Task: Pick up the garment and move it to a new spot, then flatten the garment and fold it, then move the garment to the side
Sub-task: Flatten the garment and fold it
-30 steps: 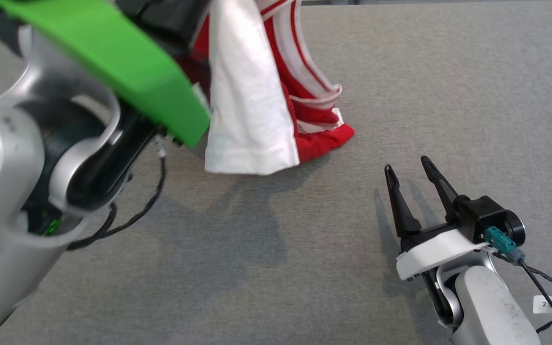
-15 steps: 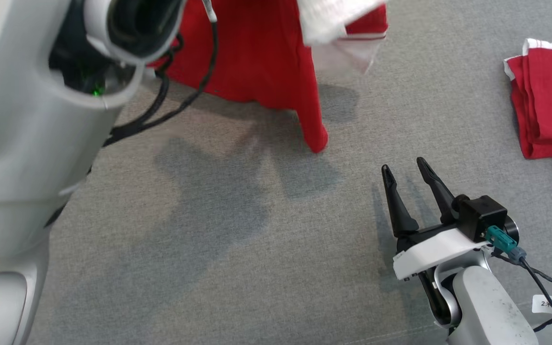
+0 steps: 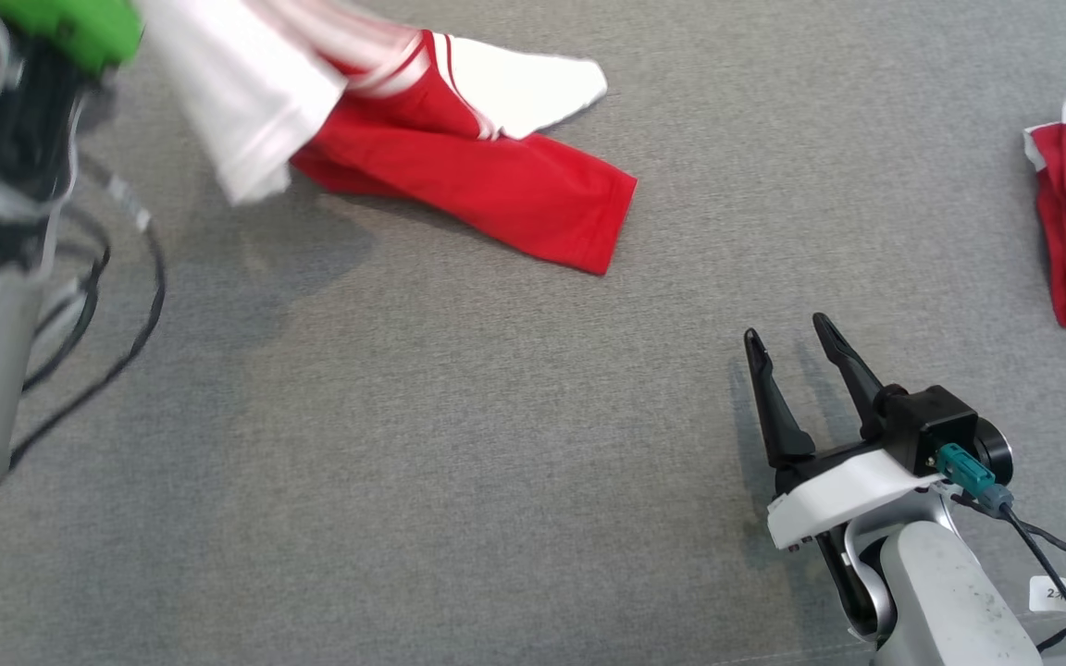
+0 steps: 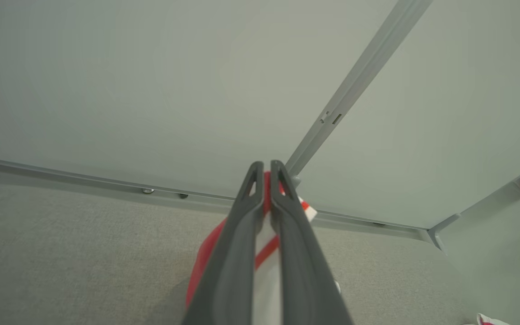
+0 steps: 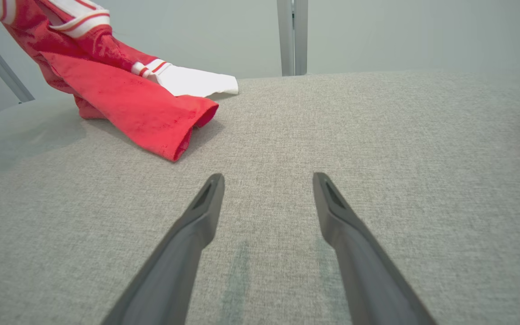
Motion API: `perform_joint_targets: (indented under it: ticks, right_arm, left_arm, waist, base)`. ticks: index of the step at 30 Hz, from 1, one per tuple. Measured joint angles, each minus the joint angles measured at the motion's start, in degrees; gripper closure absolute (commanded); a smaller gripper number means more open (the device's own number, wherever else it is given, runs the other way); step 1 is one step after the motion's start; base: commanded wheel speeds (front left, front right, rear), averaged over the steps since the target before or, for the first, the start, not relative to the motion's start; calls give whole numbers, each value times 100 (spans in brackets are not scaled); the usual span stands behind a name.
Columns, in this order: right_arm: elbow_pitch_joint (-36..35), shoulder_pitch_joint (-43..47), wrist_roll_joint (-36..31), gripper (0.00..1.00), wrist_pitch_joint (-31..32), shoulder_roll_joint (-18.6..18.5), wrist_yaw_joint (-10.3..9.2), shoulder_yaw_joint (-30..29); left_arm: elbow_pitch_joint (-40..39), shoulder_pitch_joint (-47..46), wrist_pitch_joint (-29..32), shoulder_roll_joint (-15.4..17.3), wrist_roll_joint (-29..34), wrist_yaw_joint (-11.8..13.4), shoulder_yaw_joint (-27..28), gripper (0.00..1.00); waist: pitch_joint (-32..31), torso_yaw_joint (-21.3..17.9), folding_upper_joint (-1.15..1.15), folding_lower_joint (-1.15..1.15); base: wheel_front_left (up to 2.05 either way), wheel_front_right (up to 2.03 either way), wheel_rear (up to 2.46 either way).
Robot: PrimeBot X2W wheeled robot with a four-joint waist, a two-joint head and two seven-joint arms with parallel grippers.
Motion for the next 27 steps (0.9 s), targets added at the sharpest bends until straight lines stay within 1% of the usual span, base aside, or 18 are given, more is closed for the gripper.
perform_joint_targets:
  ticks: [1,5,6,7,9,13,17,20,21,24,25,26,27]
  right_arm:
    - [5,8,-53,0,0,0,0,-22]
    - [54,26,-235,0,-1,0,0,-68]
    - [57,26,-282,0,0,0,0,-80]
    - [57,26,-282,0,0,0,0,-80]
    - [73,34,-400,0,0,0,0,-93]
    - [92,76,-561,0,0,1,0,-104]
    - [100,129,-725,0,0,1,0,-162]
    - [101,179,-803,0,0,3,0,-223]
    - [92,189,-846,0,0,-14,0,-266]
    - [119,150,-869,0,0,-44,0,-212]
    - [143,93,-876,0,0,-67,0,-146]
    - [176,21,-860,0,0,-70,0,-80]
    - [230,-54,-823,0,-1,-69,0,-8]
  left_arm:
    - [59,276,-56,99,-44,9,83,100]
    - [385,1175,-390,318,-361,55,517,100]
    - [464,1373,-460,341,-428,45,609,100]
    - [464,1373,-460,341,-428,45,609,100]
    - [612,1702,-589,319,-570,-46,719,100]
    - [850,2143,-881,112,-742,-253,826,100]
    - [1060,2414,-1207,-116,-820,-511,884,100]
    - [1206,2494,-1410,-221,-857,-687,926,100]
    - [1267,2494,-1461,-296,-889,-793,936,100]
    - [1332,2465,-1516,-390,-929,-888,933,100]
    - [1354,2434,-1534,-399,-957,-923,939,66]
    - [1379,2387,-1551,-397,-947,-936,928,21]
    - [1376,2347,-1628,-382,-878,-1003,895,0]
  waist:
    - [3,41,0,0]
    - [15,222,0,0]
    - [18,272,0,0]
    - [18,272,0,0]
    - [24,377,0,0]
    - [15,588,0,0]
    - [-24,772,0,0]
    - [-89,865,0,-1]
    - [-132,910,0,-1]
    - [-178,975,0,-1]
    - [-187,995,0,-1]
    - [-192,1013,0,-1]
    - [-194,1029,0,-1]
  base:
    - [0,0,0]
    - [0,0,0]
    - [0,0,0]
    - [0,0,0]
    - [0,0,0]
    - [0,0,0]
    - [0,0,0]
    - [0,0,0]
    - [0,0,0]
    - [0,0,0]
    - [0,0,0]
    - [0,0,0]
    - [0,0,0]
